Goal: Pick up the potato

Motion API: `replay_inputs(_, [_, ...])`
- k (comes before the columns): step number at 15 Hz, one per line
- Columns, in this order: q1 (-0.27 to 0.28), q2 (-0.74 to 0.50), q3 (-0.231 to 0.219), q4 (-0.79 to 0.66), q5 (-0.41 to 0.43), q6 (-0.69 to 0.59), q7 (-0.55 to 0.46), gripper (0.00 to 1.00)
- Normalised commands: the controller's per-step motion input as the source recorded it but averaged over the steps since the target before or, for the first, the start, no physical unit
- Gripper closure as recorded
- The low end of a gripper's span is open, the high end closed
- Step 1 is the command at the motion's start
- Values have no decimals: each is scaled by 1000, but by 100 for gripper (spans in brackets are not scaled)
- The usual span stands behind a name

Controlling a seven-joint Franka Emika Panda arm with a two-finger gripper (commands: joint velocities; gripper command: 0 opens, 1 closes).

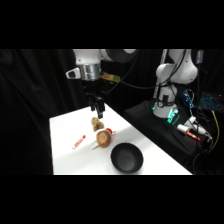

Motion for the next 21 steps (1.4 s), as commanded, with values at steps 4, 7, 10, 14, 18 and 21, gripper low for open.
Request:
replay_inputs(4, [-30, 30, 1, 18, -14, 35, 17, 0])
replay_inputs(7, [-57, 57, -27, 28, -29, 108, 24, 0])
replay_inputs(10, [-66, -17, -30, -64, -9, 147, 33, 0])
replay_inputs(14, [-46, -18, -10, -124, 21, 214, 46, 0])
replay_inputs(18, [-19, 105, 17, -106, 74, 299, 62, 0])
replay_inputs(21, [1, 214, 16, 26, 33, 265, 110, 0])
